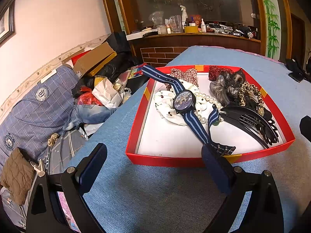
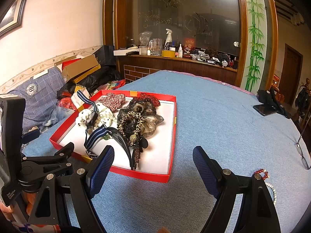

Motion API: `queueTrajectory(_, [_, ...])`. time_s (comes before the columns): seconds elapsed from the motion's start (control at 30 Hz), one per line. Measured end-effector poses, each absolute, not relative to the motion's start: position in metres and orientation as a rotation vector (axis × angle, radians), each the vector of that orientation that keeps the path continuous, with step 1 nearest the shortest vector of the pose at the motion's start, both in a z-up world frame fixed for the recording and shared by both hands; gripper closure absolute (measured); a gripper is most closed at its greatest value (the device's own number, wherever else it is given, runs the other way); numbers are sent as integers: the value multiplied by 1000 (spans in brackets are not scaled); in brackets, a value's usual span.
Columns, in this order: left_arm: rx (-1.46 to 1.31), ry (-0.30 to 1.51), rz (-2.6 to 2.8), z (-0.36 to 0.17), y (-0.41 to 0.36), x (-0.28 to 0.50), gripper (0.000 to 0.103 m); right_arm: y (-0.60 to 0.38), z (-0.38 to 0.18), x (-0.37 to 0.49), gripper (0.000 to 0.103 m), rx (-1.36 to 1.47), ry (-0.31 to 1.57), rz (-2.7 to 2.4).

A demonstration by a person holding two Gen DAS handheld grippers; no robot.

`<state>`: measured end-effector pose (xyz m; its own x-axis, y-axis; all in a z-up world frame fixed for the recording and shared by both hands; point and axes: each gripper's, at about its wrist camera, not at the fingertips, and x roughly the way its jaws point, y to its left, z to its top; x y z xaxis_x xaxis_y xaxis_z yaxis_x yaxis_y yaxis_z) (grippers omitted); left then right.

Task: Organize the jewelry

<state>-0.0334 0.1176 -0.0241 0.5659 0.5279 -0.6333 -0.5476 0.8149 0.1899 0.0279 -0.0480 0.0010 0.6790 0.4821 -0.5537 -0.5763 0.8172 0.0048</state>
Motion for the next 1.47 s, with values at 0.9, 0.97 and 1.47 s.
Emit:
queueTrajectory(0.9, [-24,735,630,-26,118,-35,6,-51,-1,28,16,-176,574,596])
queueTrajectory(0.97, [-25,736,629,-26,118,-35,6,-51,0,28,16,-176,574,596])
queueTrajectory(1.47, [6,732,598,-19,108,-38,6,-62,-2,39,16,-125,605,564])
